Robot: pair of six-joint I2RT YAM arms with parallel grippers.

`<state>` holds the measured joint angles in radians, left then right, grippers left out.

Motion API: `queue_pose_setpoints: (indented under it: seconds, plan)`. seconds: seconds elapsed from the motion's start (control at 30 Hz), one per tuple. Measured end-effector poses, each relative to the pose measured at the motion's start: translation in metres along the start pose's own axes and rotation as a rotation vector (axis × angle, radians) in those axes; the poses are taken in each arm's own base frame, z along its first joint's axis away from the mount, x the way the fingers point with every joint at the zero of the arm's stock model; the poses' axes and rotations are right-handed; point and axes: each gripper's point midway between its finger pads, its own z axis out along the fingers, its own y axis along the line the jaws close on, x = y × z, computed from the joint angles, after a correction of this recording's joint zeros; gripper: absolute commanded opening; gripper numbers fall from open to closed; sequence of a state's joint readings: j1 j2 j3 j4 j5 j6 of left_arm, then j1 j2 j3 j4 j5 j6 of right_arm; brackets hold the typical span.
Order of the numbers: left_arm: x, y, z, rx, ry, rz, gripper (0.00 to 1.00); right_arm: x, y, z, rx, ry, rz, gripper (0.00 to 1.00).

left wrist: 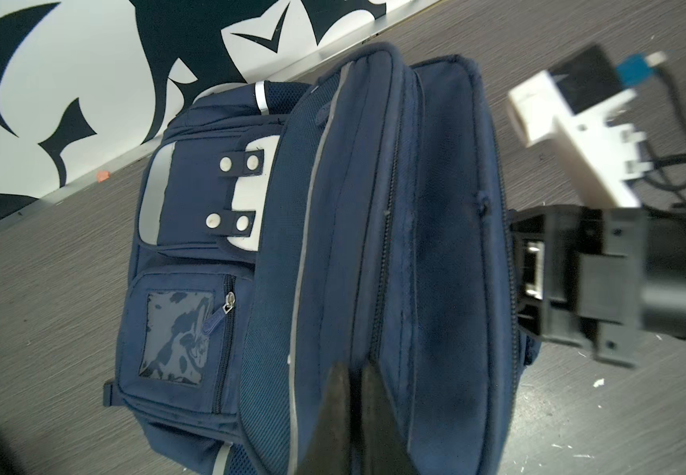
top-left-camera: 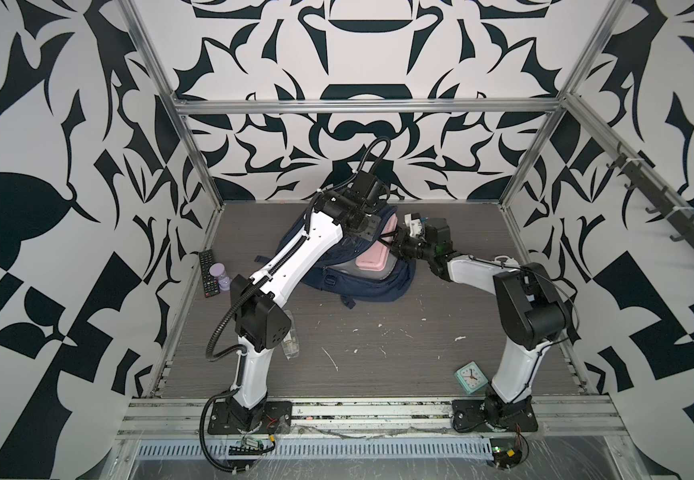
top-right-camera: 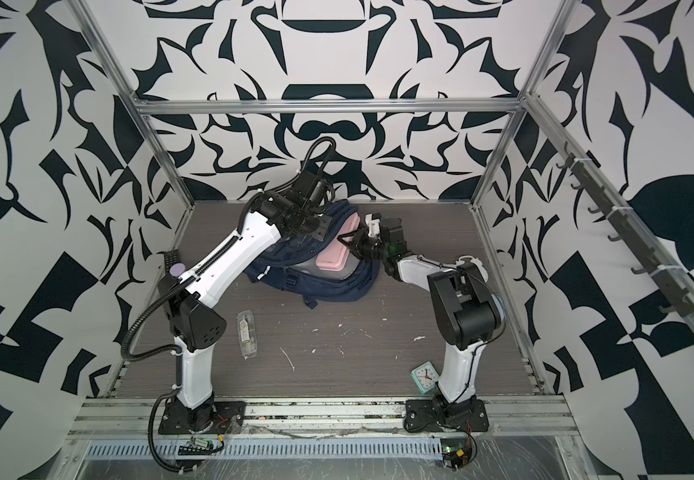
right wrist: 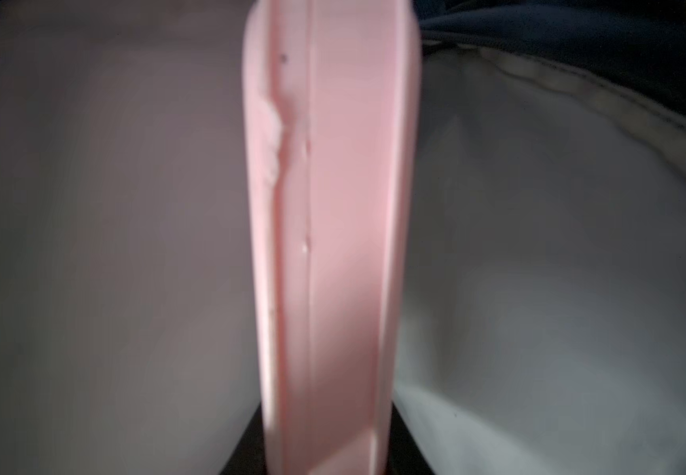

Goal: Pack the student bag
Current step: 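Insert the pink pencil case into the open backpack with the right gripper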

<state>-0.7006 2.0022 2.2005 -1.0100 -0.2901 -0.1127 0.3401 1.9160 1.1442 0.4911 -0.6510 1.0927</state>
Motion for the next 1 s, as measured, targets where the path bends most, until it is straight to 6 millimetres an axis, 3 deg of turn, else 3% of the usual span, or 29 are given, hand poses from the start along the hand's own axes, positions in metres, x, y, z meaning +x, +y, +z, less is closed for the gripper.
queue_pose_setpoints:
  seconds: [0.3, 0.6, 0.83, 1.0]
  plan:
    - [-0.008, 0.004, -0.010, 0.017, -0.017, -0.023, 0.00, 0.001, -0.016, 0.071, -0.013, 0.038, 0.088, 0.20]
    - [-0.012, 0.004, -0.015, 0.039, -0.026, -0.044, 0.00, 0.005, -0.003, 0.114, 0.011, 0.047, 0.098, 0.22]
    - [-0.013, 0.003, -0.016, 0.052, -0.028, -0.061, 0.00, -0.002, -0.002, 0.131, 0.077, 0.054, 0.072, 0.55]
    - [-0.015, 0.005, -0.016, 0.056, -0.035, -0.078, 0.00, -0.002, -0.009, 0.130, 0.174, 0.078, 0.027, 0.67]
